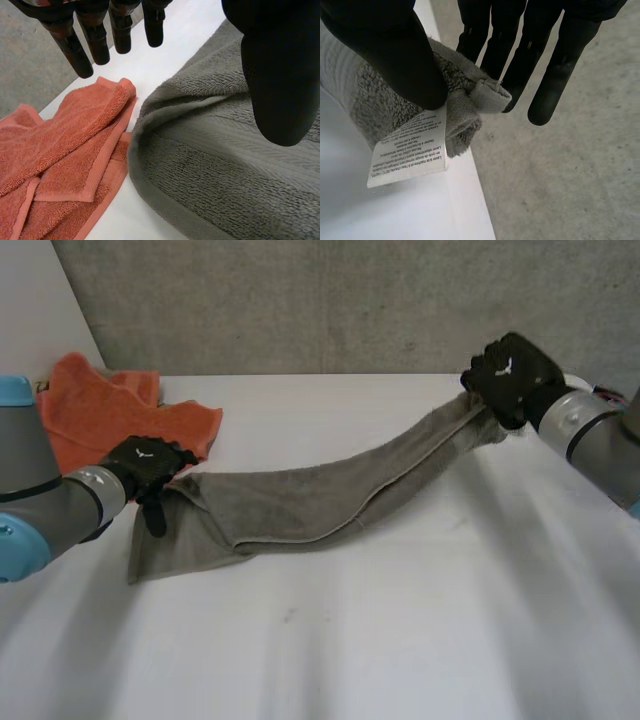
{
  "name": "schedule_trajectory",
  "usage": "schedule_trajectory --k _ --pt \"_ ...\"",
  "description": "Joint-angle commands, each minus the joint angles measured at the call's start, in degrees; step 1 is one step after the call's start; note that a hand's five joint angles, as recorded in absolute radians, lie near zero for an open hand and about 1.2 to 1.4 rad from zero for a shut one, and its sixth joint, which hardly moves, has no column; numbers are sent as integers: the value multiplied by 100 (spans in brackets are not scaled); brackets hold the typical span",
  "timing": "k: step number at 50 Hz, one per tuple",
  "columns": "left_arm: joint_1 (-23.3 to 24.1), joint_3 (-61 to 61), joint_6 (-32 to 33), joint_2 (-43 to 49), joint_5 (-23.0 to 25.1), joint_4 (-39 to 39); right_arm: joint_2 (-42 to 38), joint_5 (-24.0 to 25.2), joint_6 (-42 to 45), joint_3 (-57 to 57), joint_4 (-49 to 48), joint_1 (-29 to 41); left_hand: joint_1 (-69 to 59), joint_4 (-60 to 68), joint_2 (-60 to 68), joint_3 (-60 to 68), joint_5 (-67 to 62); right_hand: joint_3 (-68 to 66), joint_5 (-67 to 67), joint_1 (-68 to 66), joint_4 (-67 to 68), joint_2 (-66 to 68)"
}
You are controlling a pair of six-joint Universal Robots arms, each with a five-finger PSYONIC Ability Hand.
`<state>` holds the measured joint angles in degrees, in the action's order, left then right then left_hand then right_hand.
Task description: Fold the laundry.
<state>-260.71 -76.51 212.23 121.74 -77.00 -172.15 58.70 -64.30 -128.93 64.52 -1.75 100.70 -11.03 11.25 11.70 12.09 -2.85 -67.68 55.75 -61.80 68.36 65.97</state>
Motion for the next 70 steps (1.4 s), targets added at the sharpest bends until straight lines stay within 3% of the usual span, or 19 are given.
schedule_trajectory --k 1,6,17,26,32,37,45,53,57,63,70 --pt "20 329 -76 446 18 -56 817 -223 -597 -351 1183 248 103 -125 -170 -209 285 -1232 1425 -1820 1164 1403" --pt "81 593 -243 701 88 -47 1206 -241 -1055 -528 1572 416 103 -125 -170 -209 285 -1232 1425 -1820 1164 1403" --pt "564 1305 -472 1325 -52 -12 2093 -477 -2908 -949 1652 1022 -33 12 -33 -72 149 -1232 1425 -1820 1164 1403" --pt "942 1929 -524 1774 -298 726 2181 -689 -3217 -1082 1660 1242 -2505 2484 2439 2399 -2323 -1232 1425 -1820 1164 1403" --pt "1154 2052 -814 1739 -228 920 2006 -943 -3209 -1082 1634 1224 -6842 6820 6776 6736 -6660 -1232 1425 -1820 1164 1403" --pt "1171 2298 -1095 1616 -456 850 1760 -1014 -3200 -1178 1573 1084 -6897 6875 6830 6791 -6715 -1232 1425 -1820 1164 1403" --pt "1048 3712 -1657 1379 -571 727 1312 -1312 -3296 -1600 985 969 -6897 6875 6830 6791 -6715 -1232 1425 -1820 1164 1403" --pt "750 5434 -2957 677 -554 113 1223 -1945 -3998 -1277 -2026 838 -6897 6875 6830 6791 -6715 -1232 1425 -1820 1164 1403" --pt "723 5612 -3213 465 -553 -47 1197 -2007 -4175 -881 -3039 811 -6897 6875 6830 6791 -6715 -1232 1425 -1820 1164 1403" --pt "600 5200 -3205 333 -580 32 1074 -1832 -4044 -458 -2981 759 -6897 6875 6830 6791 -6715 -1232 1425 -1820 1164 1403" --pt "486 3505 -2995 359 -439 462 547 -1419 -3447 78 -1681 618 -6897 6875 6830 6791 -6715 -1232 1425 -1820 1164 1403"
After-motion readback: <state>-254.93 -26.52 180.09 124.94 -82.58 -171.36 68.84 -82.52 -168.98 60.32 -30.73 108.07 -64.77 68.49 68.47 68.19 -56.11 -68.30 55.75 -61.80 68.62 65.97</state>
